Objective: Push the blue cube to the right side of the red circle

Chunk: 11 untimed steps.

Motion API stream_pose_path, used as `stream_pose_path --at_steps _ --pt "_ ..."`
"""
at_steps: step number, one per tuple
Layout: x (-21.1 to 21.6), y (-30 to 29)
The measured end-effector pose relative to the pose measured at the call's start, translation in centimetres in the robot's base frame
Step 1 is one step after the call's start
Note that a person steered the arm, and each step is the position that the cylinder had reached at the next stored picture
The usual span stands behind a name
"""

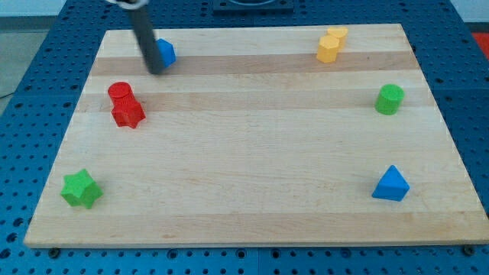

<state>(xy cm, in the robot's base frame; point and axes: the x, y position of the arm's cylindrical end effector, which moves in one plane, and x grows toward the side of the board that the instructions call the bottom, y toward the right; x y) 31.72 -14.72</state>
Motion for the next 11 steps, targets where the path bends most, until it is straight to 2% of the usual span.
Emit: stream_pose_path --at_steps 1,2,3,4,5,6,7,9,10,11 --pt "0.4 -1.5" --pt "-1.0 -6.8" --pt "-5.2 -9.4" --pt "-7.9 -6.4" --pt "-3.9 2.1" --pt "2.0 9.8" --pt "2.3 10.7" --pt "-3.0 1.2" --pt "1.8 0.5" --pt "7.1 7.6"
